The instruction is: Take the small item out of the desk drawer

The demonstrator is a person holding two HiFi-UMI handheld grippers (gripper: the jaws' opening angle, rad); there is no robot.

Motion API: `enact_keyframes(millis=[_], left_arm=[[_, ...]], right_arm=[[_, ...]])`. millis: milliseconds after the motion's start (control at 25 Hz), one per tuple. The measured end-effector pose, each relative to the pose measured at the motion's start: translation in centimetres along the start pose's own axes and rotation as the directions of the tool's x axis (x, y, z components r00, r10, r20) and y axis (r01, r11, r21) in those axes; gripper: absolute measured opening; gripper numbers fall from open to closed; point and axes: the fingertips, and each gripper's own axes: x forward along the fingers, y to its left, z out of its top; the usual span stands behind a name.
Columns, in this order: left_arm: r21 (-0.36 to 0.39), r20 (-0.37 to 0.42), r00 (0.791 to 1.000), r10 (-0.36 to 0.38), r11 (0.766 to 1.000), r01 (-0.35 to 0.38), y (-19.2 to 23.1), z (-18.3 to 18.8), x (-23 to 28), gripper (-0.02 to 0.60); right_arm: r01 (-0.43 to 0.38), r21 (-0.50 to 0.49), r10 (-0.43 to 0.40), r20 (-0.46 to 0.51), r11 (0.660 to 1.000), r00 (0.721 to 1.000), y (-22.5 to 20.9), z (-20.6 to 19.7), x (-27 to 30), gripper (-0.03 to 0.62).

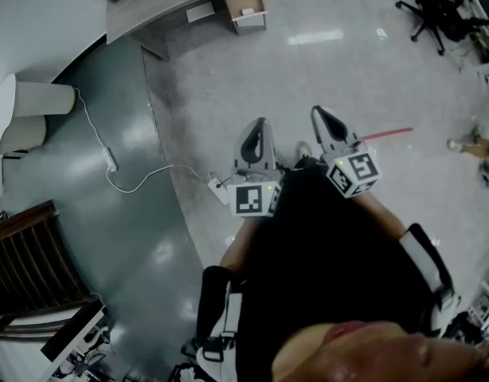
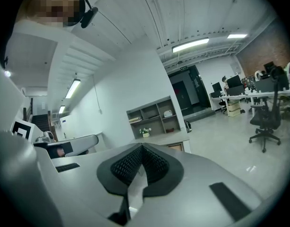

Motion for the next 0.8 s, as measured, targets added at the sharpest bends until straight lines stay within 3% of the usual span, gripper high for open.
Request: enact_keyframes(millis=[520, 800], left_arm=[[-0.017, -0.026, 0.999, -0.046, 0.999, 0.046, 2.1, -1.0, 0.2, -0.008], [-0.015, -0.038, 0.999, -0.030, 0.999, 0.030, 3.4, -1.4, 5.5, -0.008]], right_arm=[[0.048, -0.004, -0.048, 0.005, 0.999, 0.999, 1.1, -1.4, 1.6, -0.002], [0.026, -0.015, -0.026, 0.001, 1.000, 1.000, -2.2, -0.1, 6.3, -0.002]])
